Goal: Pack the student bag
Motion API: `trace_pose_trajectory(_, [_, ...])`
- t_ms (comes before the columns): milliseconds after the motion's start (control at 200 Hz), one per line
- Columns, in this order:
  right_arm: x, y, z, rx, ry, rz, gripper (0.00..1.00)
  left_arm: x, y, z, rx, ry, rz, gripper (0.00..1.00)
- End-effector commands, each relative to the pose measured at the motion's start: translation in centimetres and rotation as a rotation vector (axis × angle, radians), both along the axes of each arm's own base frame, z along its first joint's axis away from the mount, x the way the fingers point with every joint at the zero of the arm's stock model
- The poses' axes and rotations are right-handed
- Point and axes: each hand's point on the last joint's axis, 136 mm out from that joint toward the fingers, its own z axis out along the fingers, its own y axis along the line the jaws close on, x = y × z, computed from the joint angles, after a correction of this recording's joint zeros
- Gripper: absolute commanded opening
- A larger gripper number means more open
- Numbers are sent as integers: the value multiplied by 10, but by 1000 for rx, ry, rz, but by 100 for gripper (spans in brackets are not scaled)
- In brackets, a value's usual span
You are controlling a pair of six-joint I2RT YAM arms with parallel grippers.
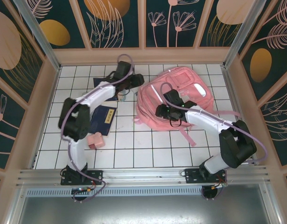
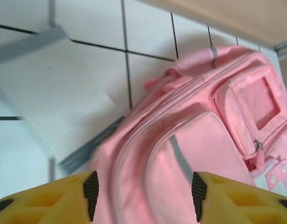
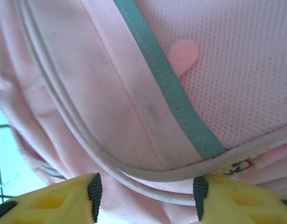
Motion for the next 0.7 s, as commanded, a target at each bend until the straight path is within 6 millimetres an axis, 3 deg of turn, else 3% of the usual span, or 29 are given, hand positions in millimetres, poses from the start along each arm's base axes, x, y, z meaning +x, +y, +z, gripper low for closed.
trace_pose_trajectory(0, [25,-1,50,-17,-163,-19,58,-15,50,4,41,-16,84,56])
trace_pose_trajectory(65, [27,10,61,3,-189,-3,58,-32,77,-8,64,11,124,56])
trace_pose_trajectory(105, [28,17,65,8,-202,5,59,-43,93,-5,70,7,150,56])
trace_pose_trajectory(190, [28,37,70,23,-217,38,59,-68,124,-25,94,54,201,55])
trace_pose_trajectory(265, [27,52,66,24,-207,56,59,-85,145,-38,111,87,236,55])
trace_pose_trajectory(375, [24,66,55,24,-181,68,60,-115,173,-75,157,180,294,52])
trace_pose_trajectory(565, [18,92,50,57,-169,102,60,-154,183,-124,145,333,349,50])
trace_pose_trajectory(695, [15,107,49,57,-170,126,60,-169,168,-141,23,389,335,47])
